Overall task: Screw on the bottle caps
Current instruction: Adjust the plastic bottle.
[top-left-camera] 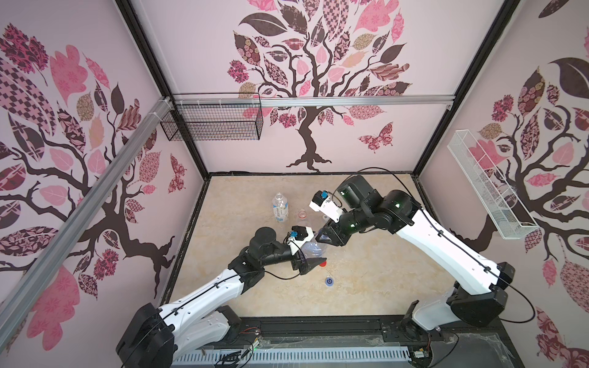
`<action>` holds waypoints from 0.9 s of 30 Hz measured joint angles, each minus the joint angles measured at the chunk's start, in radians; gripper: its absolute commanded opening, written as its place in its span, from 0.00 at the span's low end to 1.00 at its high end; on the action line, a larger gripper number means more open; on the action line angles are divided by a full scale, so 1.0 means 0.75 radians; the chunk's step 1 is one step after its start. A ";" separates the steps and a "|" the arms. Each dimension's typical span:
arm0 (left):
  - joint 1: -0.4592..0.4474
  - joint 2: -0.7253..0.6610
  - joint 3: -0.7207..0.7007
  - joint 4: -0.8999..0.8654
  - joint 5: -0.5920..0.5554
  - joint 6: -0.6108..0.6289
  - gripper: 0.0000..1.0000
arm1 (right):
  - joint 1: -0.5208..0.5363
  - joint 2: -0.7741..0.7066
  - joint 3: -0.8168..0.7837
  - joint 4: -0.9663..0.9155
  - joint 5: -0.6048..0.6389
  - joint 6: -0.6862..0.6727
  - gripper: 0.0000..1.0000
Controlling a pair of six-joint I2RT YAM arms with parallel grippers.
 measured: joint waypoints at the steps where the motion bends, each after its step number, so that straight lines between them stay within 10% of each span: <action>1: 0.000 0.008 0.003 -0.002 0.008 0.002 0.91 | 0.000 0.000 0.000 -0.001 -0.004 -0.006 0.22; 19: -0.001 0.001 0.003 0.004 0.006 -0.007 0.69 | 0.000 0.001 0.020 0.009 -0.009 -0.035 0.27; 27: 0.000 -0.015 -0.006 0.001 -0.015 0.000 0.71 | -0.001 0.000 0.037 0.002 -0.002 -0.022 0.67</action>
